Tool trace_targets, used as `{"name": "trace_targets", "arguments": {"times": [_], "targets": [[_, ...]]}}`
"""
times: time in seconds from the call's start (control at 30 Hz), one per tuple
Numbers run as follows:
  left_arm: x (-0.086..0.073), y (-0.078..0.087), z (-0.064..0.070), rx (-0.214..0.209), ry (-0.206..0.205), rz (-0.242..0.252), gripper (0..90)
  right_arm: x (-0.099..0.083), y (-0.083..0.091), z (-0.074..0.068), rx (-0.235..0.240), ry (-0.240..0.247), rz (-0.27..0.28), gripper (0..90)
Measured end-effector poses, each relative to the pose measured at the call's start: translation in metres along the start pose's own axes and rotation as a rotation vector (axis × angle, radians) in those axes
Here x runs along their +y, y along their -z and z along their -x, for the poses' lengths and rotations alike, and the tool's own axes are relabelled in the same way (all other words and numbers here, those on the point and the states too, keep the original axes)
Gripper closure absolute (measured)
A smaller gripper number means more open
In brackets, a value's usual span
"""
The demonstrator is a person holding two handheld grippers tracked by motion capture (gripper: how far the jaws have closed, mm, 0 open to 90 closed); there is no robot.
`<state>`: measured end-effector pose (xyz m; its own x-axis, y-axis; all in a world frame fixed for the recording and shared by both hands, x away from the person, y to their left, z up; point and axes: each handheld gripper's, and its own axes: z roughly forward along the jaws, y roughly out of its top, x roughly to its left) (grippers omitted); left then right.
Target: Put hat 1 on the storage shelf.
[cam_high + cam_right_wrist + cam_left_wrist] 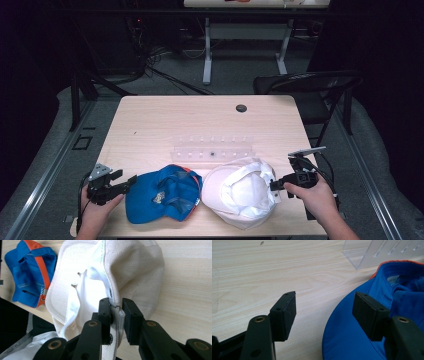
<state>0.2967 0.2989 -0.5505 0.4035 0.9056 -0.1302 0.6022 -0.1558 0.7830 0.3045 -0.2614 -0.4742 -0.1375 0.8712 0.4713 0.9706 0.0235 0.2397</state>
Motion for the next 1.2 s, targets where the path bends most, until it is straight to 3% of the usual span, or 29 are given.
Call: {"name": "trace_targets", "arguments": {"times": [0.17, 0.2, 0.27, 0.43, 0.47, 0.5, 0.57, 0.83, 1.2], "targets": [[0.000, 0.000, -0.001, 0.003, 0.002, -0.004, 36.2, 0.011, 0.001, -0.006, -0.053, -0.028, -0.062, 79.8], [0.000, 0.000, -0.001, 0.003, 0.002, -0.003, 36.2, 0.012, 0.000, -0.007, -0.065, -0.043, -0.048, 80.2], [0.000, 0.000, -0.001, 0.002, 0.001, -0.002, 36.2, 0.017, 0.002, -0.012, -0.116, -0.036, -0.046, 80.9], [0.000, 0.000, 0.000, 0.000, 0.000, -0.002, 36.2, 0.025, 0.006, -0.018, -0.168, 0.003, -0.075, 81.5], [0.000, 0.000, 0.000, 0.000, -0.001, -0.002, 36.2, 0.026, 0.006, -0.022, -0.181, -0.002, -0.061, 81.6], [0.000, 0.000, 0.000, 0.000, -0.001, -0.002, 36.2, 0.028, 0.008, -0.024, -0.194, 0.020, -0.082, 81.7], [0.000, -0.001, 0.000, 0.000, -0.002, -0.002, 36.2, 0.032, 0.010, -0.029, -0.203, 0.020, -0.068, 81.8], [0.000, -0.001, 0.000, -0.001, -0.002, -0.002, 36.2, 0.049, 0.020, -0.045, -0.229, 0.031, -0.094, 81.9], [0.000, -0.001, 0.000, -0.002, -0.005, -0.002, 36.2, 0.062, 0.030, -0.069, -0.229, 0.063, -0.102, 82.0]]}}
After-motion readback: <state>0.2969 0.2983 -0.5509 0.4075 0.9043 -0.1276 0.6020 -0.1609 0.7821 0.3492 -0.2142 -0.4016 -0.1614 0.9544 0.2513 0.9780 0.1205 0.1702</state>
